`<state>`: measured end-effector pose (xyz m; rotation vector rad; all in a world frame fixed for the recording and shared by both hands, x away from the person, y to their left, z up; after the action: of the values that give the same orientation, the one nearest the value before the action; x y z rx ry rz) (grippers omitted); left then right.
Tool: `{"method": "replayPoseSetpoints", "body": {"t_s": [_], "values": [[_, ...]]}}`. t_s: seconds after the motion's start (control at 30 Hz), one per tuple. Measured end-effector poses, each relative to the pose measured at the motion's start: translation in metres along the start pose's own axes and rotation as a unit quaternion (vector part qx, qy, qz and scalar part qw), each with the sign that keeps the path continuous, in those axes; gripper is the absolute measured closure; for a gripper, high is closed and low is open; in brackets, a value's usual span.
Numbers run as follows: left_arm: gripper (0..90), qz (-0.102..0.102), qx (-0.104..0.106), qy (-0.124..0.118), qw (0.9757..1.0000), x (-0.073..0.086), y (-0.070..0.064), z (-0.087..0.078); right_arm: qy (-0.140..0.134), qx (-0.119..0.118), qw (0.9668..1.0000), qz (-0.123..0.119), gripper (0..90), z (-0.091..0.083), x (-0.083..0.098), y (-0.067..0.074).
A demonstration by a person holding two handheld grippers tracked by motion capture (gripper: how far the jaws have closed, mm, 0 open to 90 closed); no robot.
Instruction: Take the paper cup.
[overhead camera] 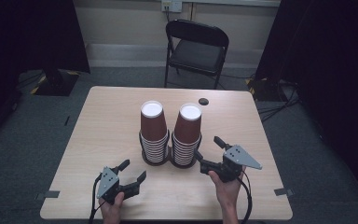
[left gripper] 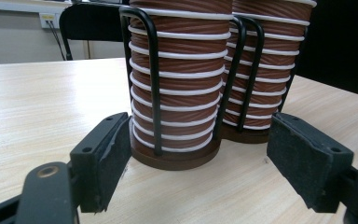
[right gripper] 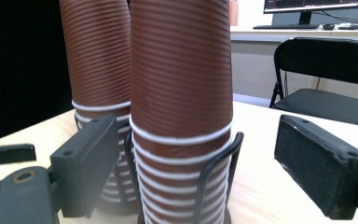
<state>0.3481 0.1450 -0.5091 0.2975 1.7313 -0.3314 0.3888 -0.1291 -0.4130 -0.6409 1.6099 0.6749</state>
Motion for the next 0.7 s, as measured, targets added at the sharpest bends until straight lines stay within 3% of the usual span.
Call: {"method": "replayPoseSetpoints", "body": {"t_s": [0.7], "values": [[18.0,-0.001,0.008,-0.002,1.0,0.0,-0.001,-0.001,0.002,-0.028,0.9995,-0.012,13.4,0.031,-0.046,-0.004]]}}
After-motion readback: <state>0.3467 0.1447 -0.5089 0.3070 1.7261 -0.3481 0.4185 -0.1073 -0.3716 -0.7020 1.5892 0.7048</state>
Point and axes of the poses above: each handheld gripper's, and its own axes: z roughly forward along the jaws, x roughly out of its underside, y roughly to its left, the point moved 7 cm from there along z, roughly forward along the jaws, and after that the axes turned 12 degrees about -x, right-handed, at the moved point
